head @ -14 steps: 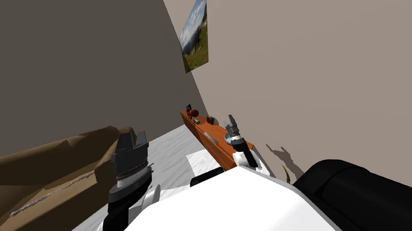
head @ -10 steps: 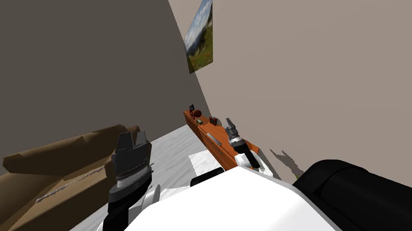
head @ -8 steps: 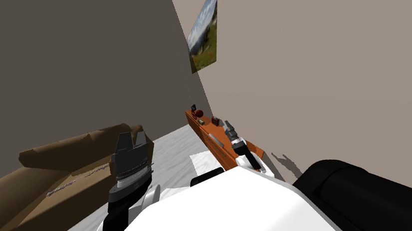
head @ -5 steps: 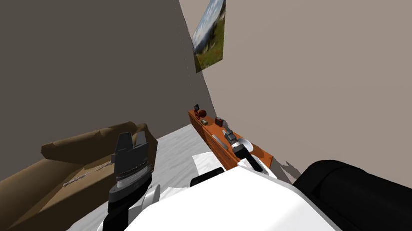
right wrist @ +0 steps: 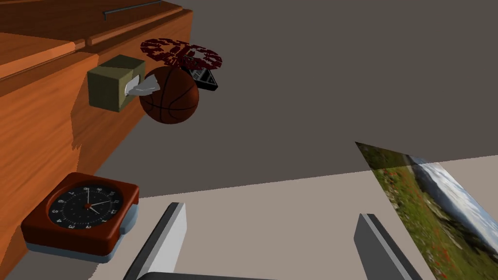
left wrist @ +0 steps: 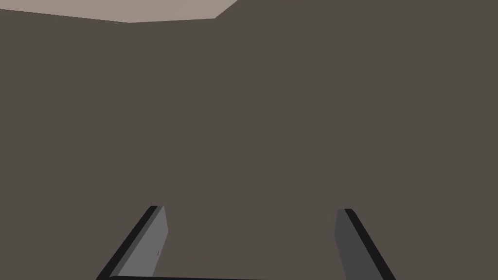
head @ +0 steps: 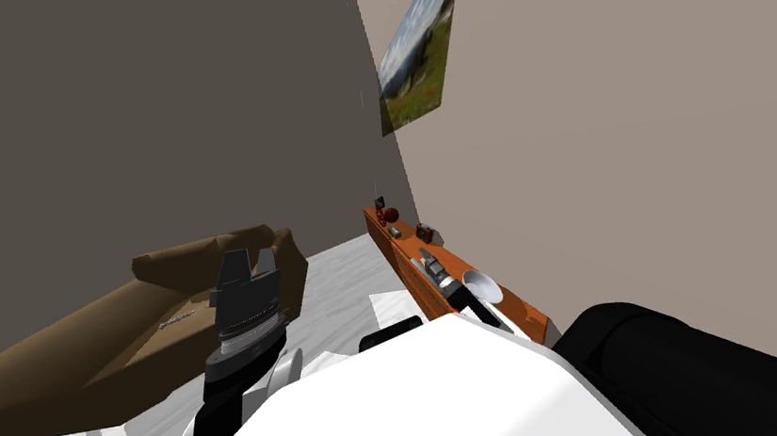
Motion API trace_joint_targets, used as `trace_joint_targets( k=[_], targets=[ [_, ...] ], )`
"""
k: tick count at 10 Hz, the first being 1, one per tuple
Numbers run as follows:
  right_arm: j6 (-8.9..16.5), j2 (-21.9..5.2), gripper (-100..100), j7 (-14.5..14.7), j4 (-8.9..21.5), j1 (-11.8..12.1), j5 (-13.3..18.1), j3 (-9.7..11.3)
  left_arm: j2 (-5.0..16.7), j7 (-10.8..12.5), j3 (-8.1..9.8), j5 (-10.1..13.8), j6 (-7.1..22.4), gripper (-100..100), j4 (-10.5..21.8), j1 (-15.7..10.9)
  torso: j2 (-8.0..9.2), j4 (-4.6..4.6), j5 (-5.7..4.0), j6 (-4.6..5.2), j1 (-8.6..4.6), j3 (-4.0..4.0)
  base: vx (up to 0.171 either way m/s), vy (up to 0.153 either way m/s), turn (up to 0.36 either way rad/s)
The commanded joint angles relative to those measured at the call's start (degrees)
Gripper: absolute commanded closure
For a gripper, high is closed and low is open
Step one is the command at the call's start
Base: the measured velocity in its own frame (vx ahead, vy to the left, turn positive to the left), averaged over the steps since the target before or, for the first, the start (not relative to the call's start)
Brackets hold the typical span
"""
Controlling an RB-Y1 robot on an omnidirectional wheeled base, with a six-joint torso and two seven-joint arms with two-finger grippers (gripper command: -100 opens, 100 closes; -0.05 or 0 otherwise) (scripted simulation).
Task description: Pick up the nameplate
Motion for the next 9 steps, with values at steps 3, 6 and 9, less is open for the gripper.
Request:
trace_joint_targets(
  k=[3, 6, 9],
  targets=[
    [3.0, -5.0, -100, 3.7, 3.1, 2.8, -3.4, 3.0, 0.0, 0.0, 0.0, 0.0, 0.0, 0, 0.0, 0.0, 0.13, 0.02, 0.0, 0.02, -0.01, 0.07, 0.115, 0.053, 0.162],
    [5.5, -9.1, -100, 7.0, 5.7, 4.6, -5.7, 5.3, 0.0, 0.0, 0.0, 0.0, 0.0, 0, 0.0, 0.0, 0.1, 0.02, -0.01, 0.02, -0.06, 0.05, 0.127, 0.033, 0.166],
    [6.7, -11.3, -100, 8.8, 7.2, 5.5, -6.8, 6.5, 0.0, 0.0, 0.0, 0.0, 0.0, 0, 0.0, 0.0, 0.08, 0.01, -0.02, 0.03, -0.08, 0.04, 0.113, 0.022, 0.113]
  ],
)
